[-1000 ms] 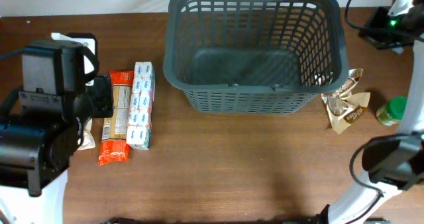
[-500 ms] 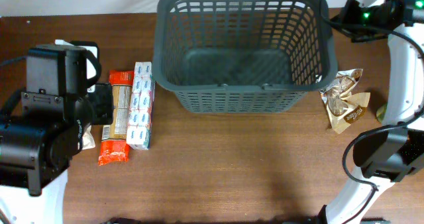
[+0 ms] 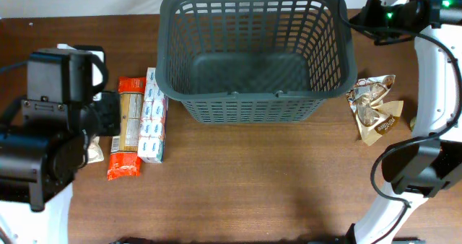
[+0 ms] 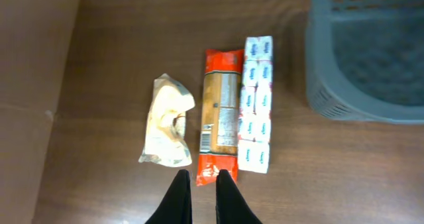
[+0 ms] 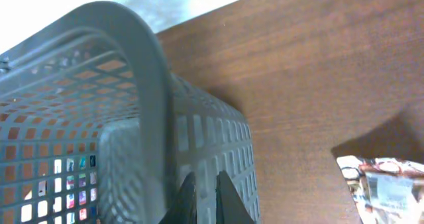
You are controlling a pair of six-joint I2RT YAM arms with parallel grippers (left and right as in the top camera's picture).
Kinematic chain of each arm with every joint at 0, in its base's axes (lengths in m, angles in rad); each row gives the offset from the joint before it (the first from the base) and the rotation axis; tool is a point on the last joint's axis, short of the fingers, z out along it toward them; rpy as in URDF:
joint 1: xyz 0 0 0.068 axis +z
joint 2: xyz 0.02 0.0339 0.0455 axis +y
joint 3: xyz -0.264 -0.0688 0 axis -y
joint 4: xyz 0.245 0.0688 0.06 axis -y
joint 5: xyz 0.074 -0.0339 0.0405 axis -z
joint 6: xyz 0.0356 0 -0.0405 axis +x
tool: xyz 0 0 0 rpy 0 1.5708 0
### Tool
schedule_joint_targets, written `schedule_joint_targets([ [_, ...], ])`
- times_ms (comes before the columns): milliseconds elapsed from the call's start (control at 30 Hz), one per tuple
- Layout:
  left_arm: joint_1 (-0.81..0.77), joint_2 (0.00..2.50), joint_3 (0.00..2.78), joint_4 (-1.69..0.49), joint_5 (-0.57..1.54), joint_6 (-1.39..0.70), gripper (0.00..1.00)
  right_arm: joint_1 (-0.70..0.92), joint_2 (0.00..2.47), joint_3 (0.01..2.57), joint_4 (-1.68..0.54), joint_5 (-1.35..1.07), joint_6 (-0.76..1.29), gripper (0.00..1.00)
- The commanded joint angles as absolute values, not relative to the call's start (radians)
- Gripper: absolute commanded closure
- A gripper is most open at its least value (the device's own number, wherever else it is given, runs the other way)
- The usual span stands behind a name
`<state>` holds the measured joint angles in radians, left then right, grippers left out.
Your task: Pack container
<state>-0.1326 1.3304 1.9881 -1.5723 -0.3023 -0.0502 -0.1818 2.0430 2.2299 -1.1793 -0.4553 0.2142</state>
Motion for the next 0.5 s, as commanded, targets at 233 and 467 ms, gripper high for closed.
schedule_joint_targets([
  [233, 0.131, 1.557, 1.885, -1.580, 0.017, 0.039, 0.56, -0.341, 1.821, 2.244, -1.253, -0.462, 0.226, 0.96],
  [467, 0.141, 1.772, 1.849, -1.551, 0.116, 0.160, 0.49, -0.546, 1.665, 2.244, -1.258, -0.456, 0.227, 0.48],
])
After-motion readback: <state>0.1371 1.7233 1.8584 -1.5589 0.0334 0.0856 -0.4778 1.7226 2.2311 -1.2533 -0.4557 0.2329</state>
